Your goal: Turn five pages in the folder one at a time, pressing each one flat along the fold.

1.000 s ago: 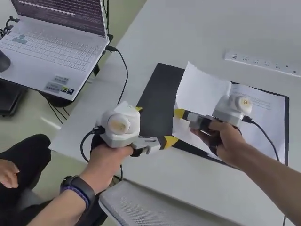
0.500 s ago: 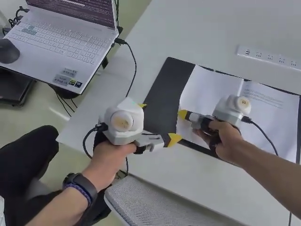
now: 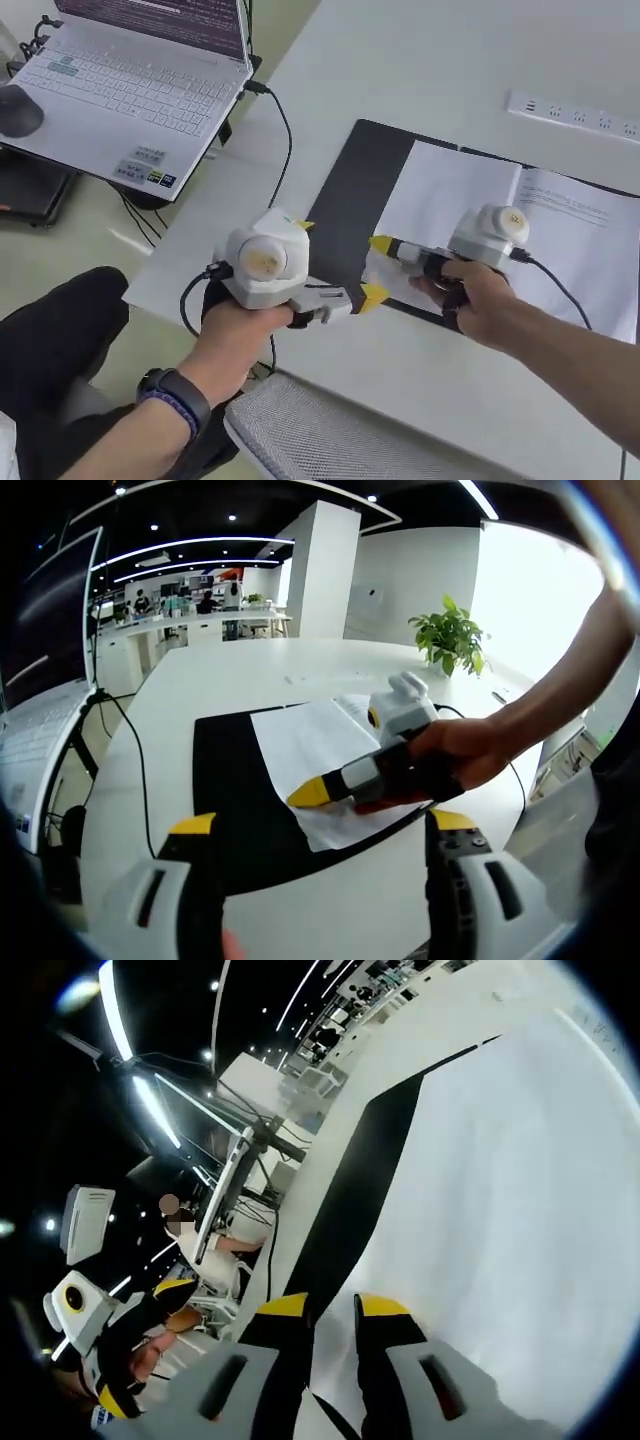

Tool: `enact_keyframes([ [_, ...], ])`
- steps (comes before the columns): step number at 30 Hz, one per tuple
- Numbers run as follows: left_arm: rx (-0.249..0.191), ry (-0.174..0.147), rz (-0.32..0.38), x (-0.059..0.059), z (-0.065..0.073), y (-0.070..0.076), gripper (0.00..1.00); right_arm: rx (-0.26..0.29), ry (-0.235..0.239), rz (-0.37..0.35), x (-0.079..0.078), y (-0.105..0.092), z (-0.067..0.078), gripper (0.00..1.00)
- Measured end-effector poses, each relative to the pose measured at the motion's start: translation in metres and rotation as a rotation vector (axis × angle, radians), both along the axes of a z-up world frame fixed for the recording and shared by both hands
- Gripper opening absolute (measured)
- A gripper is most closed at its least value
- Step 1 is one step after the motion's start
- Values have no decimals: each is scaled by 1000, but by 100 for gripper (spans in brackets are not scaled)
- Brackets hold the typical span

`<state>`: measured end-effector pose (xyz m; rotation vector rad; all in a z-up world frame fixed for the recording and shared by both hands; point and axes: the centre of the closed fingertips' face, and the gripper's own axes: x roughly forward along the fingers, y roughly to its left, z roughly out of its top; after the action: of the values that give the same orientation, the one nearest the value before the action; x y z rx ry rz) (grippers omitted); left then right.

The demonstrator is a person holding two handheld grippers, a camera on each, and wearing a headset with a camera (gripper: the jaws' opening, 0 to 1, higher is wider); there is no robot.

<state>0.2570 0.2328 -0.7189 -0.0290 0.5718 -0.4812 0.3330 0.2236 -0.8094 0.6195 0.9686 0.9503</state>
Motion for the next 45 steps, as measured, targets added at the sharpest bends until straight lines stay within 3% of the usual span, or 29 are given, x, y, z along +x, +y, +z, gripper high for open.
enact_keyframes([
  [10,5,17,-7,2,-6,-2,83,51,6,16,-2,7,7,32],
  [12,-5,25,-5,3,-9,-3,83,62,-12,34,-4,9,9,36],
  [18,3,35,-18,6,-13,-7,82,87,-16,59,-10,11,20,49],
  [21,-6,32,-11,8,-12,-7,79,108,-33,68,-15,8,35,52],
  [26,-16,37,-16,12,-15,-11,77,165,-68,11,-6,-6,68,53],
  [29,-19,41,-29,15,-15,-15,71,160,-107,-3,-3,-16,89,53],
  [33,-13,43,-45,20,-18,-19,65,162,-135,-36,2,-30,106,53],
  [38,-4,43,-69,27,-23,-24,55,163,-153,-78,12,-47,114,52],
  [45,22,69,-106,28,-33,-33,37,137,-157,-119,20,-71,109,51],
])
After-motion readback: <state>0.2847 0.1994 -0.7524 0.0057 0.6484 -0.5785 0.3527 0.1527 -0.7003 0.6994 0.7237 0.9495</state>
